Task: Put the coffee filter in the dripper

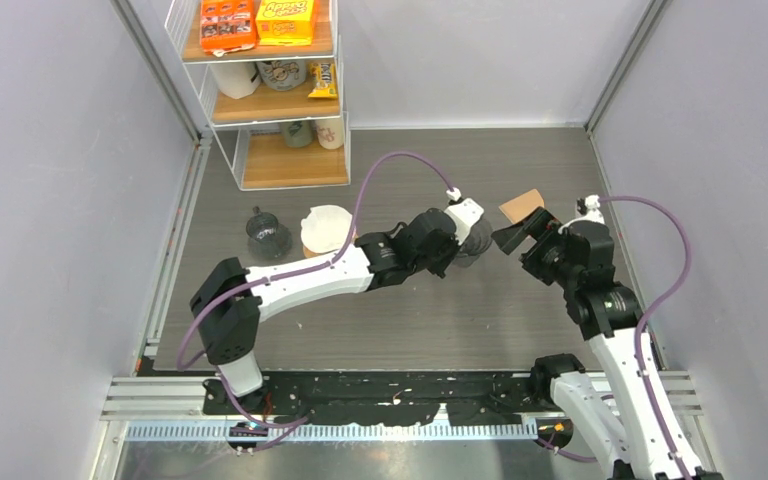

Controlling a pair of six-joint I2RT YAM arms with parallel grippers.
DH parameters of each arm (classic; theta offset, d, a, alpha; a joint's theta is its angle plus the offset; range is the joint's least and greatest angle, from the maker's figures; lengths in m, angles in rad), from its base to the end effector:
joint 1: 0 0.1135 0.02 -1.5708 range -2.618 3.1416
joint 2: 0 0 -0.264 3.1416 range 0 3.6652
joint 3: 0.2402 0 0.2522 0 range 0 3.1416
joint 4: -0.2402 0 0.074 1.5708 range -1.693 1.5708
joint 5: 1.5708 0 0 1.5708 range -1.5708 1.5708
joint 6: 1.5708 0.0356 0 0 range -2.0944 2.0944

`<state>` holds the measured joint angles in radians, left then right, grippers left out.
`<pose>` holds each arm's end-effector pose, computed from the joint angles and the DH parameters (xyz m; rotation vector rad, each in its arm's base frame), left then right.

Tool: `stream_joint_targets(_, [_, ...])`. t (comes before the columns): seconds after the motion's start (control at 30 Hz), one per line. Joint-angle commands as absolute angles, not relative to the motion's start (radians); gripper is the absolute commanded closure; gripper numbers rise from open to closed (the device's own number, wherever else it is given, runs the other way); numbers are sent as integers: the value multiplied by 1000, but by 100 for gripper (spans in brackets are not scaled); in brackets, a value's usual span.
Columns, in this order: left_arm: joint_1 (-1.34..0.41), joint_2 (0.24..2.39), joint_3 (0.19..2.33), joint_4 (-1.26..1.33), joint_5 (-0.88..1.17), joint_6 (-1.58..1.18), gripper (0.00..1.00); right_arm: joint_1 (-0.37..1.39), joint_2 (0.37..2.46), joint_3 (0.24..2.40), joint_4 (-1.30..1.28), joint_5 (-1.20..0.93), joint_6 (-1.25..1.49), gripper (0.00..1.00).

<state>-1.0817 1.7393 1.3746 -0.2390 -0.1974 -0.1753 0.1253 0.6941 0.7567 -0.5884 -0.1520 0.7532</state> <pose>0.1961 -0.3535 0.2806 0.8615 2.0305 -0.5036 0.1504 0.0244 0.3028 0.5779 2.0870 0.6789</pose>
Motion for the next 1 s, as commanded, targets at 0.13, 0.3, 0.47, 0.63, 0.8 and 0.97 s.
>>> stream_joint_targets(0.13, [-1080, 1604, 1409, -161, -240, -129, 100, 126, 564, 820, -664, 206, 736, 5])
stream_joint_targets(0.3, [-1059, 1532, 1452, -200, -266, -103, 100, 127, 529, 790, -681, 304, 709, 4])
stream_joint_targets(0.47, [-992, 1444, 1531, -307, -268, -120, 100, 126, 540, 763, -660, 321, 649, 5])
stream_joint_targets(0.63, [-935, 1317, 1538, -370, -348, -119, 100, 126, 556, 712, -614, 329, 614, 5])
stream_joint_targets(0.8, [-812, 1187, 1469, -443, -450, -189, 100, 126, 566, 659, -543, 333, 590, 5])
stream_joint_targets(0.97, [-668, 1060, 1357, -527, -538, -295, 100, 126, 572, 624, -490, 321, 561, 5])
